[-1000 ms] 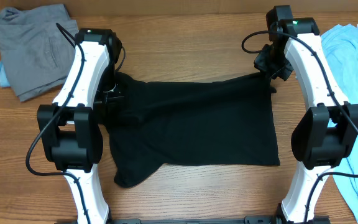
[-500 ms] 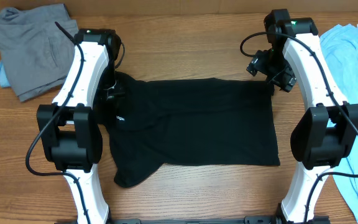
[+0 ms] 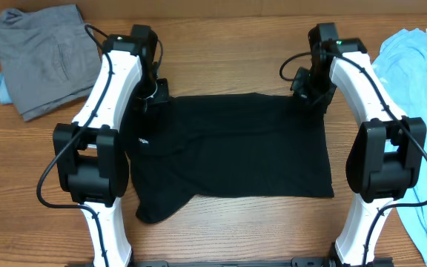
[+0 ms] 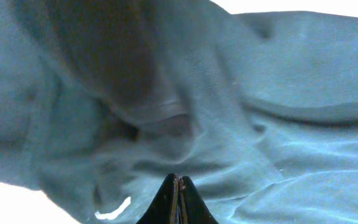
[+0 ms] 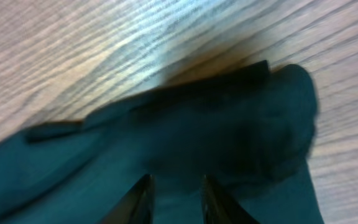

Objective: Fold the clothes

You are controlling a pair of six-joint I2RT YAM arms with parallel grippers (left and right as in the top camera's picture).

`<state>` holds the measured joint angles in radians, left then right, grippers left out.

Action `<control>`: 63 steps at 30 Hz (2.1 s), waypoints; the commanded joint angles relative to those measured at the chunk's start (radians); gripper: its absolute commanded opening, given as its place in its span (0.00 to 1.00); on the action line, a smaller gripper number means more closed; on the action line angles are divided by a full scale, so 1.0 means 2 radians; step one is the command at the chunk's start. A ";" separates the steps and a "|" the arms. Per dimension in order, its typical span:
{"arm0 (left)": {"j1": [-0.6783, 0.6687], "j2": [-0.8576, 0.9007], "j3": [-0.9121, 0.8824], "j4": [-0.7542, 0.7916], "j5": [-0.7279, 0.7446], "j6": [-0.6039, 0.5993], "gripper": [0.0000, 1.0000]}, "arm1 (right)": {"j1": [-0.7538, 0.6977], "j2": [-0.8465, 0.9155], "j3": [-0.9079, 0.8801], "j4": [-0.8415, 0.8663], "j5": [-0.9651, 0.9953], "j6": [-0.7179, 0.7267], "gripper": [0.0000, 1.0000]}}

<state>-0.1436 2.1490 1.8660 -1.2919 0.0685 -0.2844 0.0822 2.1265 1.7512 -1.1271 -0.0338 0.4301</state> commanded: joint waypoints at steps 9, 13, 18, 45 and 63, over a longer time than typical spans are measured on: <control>0.017 -0.005 -0.093 0.078 0.007 0.010 0.04 | 0.001 -0.019 -0.078 0.071 -0.006 -0.019 0.25; 0.038 -0.005 -0.123 0.108 -0.004 0.010 0.04 | 0.000 -0.019 -0.109 0.085 0.002 -0.017 0.25; 0.064 -0.005 -0.150 0.130 -0.002 0.010 0.04 | 0.000 -0.019 -0.140 0.109 0.003 -0.017 0.22; 0.161 -0.005 -0.155 0.209 -0.063 -0.019 0.04 | -0.022 -0.019 -0.143 0.063 0.117 0.164 0.04; 0.112 -0.009 0.084 0.009 0.005 -0.004 0.05 | -0.026 -0.037 -0.051 0.029 0.072 0.095 0.10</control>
<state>0.1375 2.1490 1.9774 -1.2503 0.0128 -0.3130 0.0341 2.0991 1.6016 -1.0676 0.1425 0.6754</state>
